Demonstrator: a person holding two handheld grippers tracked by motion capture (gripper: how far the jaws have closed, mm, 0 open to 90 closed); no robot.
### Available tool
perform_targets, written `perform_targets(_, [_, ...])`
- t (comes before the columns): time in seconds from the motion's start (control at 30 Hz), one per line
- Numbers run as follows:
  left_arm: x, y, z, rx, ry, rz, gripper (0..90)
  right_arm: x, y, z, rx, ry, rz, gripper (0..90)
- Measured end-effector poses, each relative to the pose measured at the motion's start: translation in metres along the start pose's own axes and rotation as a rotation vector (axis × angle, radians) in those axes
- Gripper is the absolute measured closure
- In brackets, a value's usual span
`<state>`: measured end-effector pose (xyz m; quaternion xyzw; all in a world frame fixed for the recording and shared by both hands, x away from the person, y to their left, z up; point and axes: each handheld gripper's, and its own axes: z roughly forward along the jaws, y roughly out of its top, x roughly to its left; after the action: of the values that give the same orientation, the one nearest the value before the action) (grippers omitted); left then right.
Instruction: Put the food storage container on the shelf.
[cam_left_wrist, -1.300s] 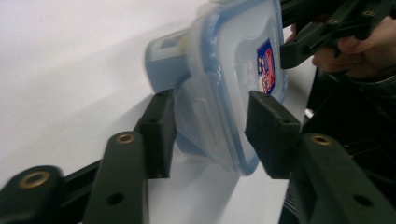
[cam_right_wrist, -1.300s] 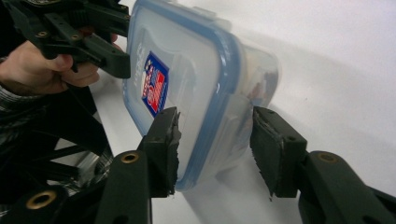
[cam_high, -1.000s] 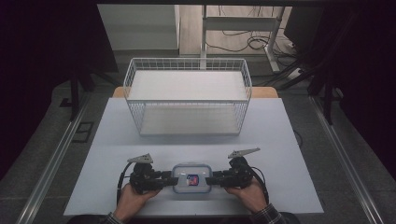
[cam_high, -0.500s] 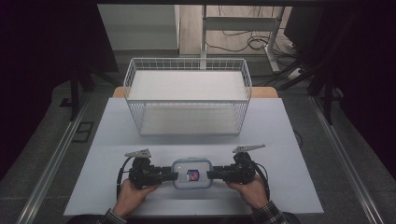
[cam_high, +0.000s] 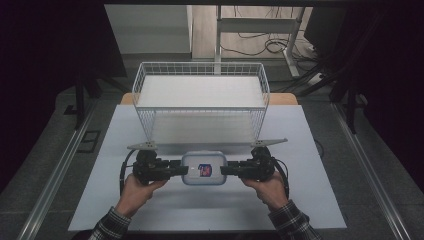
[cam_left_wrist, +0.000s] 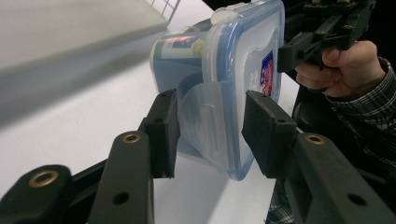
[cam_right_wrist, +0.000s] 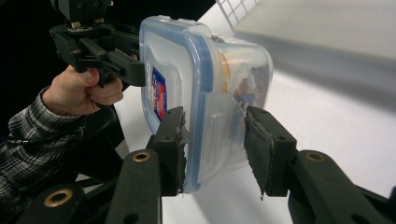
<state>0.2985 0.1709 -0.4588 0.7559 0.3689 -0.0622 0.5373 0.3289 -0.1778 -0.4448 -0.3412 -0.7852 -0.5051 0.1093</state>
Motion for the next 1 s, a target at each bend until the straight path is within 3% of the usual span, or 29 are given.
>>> perform_targets(0.37, [0.005,0.034,-0.008,-0.011,-0.005,0.005,57.1,0.0,0.036,-0.007,-0.01,-0.002,-0.021,58.3])
perform_targets(0.7, [0.02,0.044,-0.009,-0.031,-0.007,-0.007,57.1,-0.009,0.051,0.0,-0.019,-0.005,-0.019,58.3])
perform_targets(1.0, [0.02,0.065,-0.018,-0.058,-0.001,0.005,57.1,-0.005,0.073,-0.003,-0.036,-0.008,-0.043,58.3])
